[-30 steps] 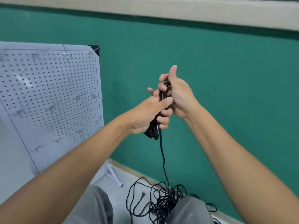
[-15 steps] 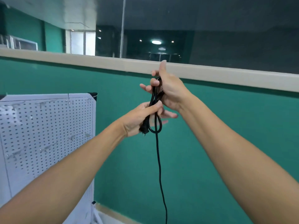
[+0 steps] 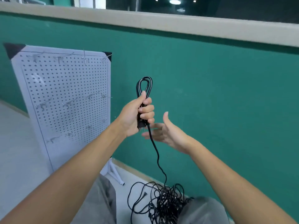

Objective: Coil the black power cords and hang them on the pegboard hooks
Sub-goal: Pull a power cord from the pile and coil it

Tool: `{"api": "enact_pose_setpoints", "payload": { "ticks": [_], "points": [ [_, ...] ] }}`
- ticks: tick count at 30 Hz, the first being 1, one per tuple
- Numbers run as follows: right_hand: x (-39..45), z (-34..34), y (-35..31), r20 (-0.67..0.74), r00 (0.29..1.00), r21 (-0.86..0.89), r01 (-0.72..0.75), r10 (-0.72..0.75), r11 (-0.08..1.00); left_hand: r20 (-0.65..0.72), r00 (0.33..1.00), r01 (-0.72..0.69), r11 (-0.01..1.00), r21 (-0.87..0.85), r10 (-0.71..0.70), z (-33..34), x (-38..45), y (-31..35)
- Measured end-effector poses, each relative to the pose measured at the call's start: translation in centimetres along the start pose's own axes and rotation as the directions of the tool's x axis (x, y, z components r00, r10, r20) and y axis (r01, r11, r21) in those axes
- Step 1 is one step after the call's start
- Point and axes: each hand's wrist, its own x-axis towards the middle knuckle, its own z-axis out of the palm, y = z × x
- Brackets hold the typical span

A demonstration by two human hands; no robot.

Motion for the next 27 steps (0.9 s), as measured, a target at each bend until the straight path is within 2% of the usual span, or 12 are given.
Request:
{"api": "enact_pose_setpoints", "payload": {
  "ticks": [4,8,10,13,19,23,27],
  "points": [
    [0.4,2.1,8.3,0.071,0.990,-0.180,-0.111,0.125,0.977,-0.077,0.997,0.005,0.995,-0.096,-0.012,-2.2,-1.6,0.0],
    [-0.1,3.2,11.1,-0.060,0.998,-0.389,-0.056,0.035,0.920,-0.120,0.992,0.009,0.991,-0.135,-0.025,-4.0,-2.2,0.1],
    [-0.2,3.6,11.2,-0.093,0.995,-0.384,-0.012,-0.026,0.923,-0.133,0.989,0.045,0.994,-0.102,-0.058,-4.9,-2.3,0.0],
    [-0.2,3.8,10.4,-0.146,0.985,-0.361,0.039,-0.097,0.932,-0.162,0.984,0.073,0.997,-0.040,-0.078,-5.9,-2.4,0.0],
    [-0.8,3.0,5.2,-0.170,0.960,-0.449,0.127,-0.224,0.884,-0.306,0.951,0.097,0.984,0.149,-0.047,-7.0,-2.4,-0.7],
    [-1.6,3.4,0.4,-0.140,0.940,-0.465,0.216,-0.312,0.859,-0.342,0.939,0.128,0.964,0.235,-0.042,-7.1,-2.6,-1.4],
    [-2.3,5.0,-2.6,-0.061,0.935,-0.476,0.281,-0.350,0.833,-0.350,0.934,0.163,0.958,0.238,-0.071,-6.5,-3.9,-3.0]
  ]
}}
